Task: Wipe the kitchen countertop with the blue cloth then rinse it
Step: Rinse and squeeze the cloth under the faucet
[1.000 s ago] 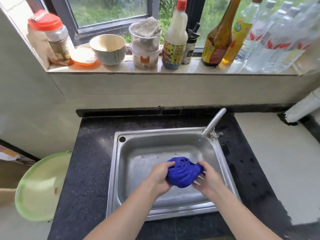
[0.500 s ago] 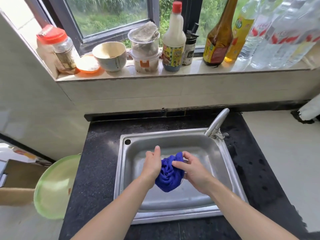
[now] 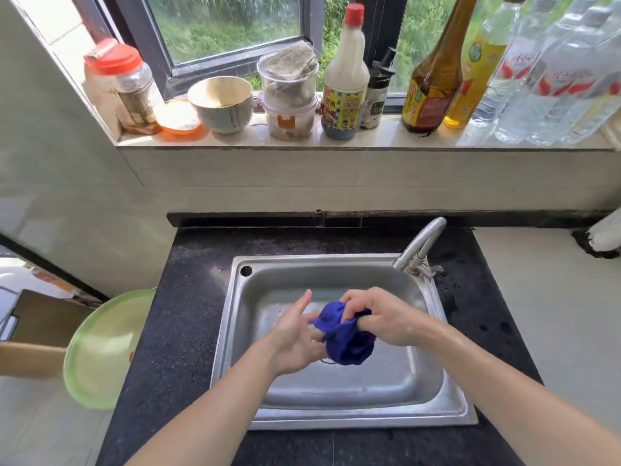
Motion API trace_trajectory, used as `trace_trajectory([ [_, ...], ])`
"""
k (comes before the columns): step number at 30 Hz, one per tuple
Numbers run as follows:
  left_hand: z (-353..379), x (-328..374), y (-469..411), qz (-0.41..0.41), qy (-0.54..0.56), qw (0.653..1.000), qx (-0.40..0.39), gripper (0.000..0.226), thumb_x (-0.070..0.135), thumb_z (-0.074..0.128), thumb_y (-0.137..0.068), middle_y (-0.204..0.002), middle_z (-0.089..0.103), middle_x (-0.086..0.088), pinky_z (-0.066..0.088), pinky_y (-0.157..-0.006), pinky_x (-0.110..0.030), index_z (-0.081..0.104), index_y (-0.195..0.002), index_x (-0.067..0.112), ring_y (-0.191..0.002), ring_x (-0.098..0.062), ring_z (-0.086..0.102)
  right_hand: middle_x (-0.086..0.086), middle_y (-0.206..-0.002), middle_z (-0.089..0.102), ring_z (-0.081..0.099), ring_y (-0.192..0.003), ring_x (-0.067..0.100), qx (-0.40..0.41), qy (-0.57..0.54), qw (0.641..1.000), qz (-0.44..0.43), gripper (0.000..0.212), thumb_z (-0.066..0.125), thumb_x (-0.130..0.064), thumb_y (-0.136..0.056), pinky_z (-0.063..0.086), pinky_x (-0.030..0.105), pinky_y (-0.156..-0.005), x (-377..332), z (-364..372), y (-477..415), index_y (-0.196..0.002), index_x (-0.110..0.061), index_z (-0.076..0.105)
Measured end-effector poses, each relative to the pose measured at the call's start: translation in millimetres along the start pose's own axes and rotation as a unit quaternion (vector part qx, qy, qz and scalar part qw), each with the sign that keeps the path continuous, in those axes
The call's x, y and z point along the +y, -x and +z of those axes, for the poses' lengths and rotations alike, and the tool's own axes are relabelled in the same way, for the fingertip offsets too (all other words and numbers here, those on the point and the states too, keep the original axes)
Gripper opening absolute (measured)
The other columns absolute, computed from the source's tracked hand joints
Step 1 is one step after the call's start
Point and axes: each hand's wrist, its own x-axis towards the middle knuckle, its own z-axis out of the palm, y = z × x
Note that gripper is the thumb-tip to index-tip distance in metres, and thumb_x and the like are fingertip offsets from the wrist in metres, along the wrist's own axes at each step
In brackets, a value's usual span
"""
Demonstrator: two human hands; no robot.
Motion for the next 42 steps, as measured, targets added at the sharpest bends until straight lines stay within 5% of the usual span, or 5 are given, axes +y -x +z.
trace_trajectory([
  [11, 25.7, -4.4, -5.4, -0.006, -0.135, 0.964, -0.228, 0.062, 0.031, 0.081, -0.071, -0.119, 0.062, -0.013, 0.049, -0.094, -0.051, 0.058, -0.125, 0.011, -0.110, -0.035, 0.058, 0.001, -0.102, 0.062, 0.059, -0.085, 0.012, -0.016, -0.108, 0.994, -0.006, 0.030, 0.051, 0.010, -0.069, 0.047, 0.023, -0.075, -7.1, -36.2, 9.5, -0.059, -0.015, 0.064],
  [16, 55.5, -4.8, -5.6, 0.052, -0.273, 0.958, -0.075, 0.033, 0.013, 0.059, -0.069, -0.073, 0.064, -0.010, 0.047, -0.051, -0.029, 0.055, -0.101, 0.008, -0.062, -0.025, 0.065, 0.010, -0.069, 0.060, 0.053, -0.063, 0.014, 0.089, -0.090, 0.991, 0.036, 0.030, 0.047, 0.013, -0.067, 0.042, 0.026, -0.056, 9.4, -32.4, -0.3, -0.068, -0.015, 0.061],
  [23, 72.9, -35.6, -19.1, 0.200, -0.758, 0.584, 0.209, 0.035, 0.022, 0.050, -0.091, -0.105, 0.058, -0.013, 0.032, -0.065, -0.035, 0.034, -0.119, 0.007, -0.091, -0.037, 0.057, 0.003, -0.052, 0.053, 0.048, -0.051, 0.020, 0.238, -0.082, 0.936, 0.248, 0.021, 0.054, -0.002, -0.074, 0.043, 0.025, -0.048, 47.4, -4.3, -29.9, -0.056, -0.013, 0.058],
  [30, 58.3, -16.8, -21.0, 0.031, -0.228, 0.970, 0.074, 0.007, 0.017, 0.047, -0.088, -0.064, 0.048, -0.009, 0.020, -0.036, -0.015, 0.046, -0.094, 0.013, -0.039, -0.015, 0.039, 0.003, -0.090, 0.070, 0.062, -0.081, 0.014, 0.119, -0.389, 0.901, 0.149, 0.028, 0.051, -0.026, -0.094, 0.046, 0.030, -0.077, 56.0, -4.3, -6.6, -0.105, -0.010, 0.072],
  [42, 62.8, -18.0, -6.1, 0.183, -0.476, 0.853, 0.115, 0.139, 0.038, 0.091, -0.042, -0.130, 0.048, 0.006, 0.055, -0.066, -0.027, 0.001, -0.148, 0.047, -0.108, -0.014, 0.058, 0.020, -0.072, 0.071, 0.067, -0.063, 0.028, 0.228, -0.329, 0.911, 0.104, 0.056, 0.049, -0.037, -0.097, 0.055, 0.030, -0.063, 29.0, 3.7, -8.3, -0.074, 0.009, 0.071],
])
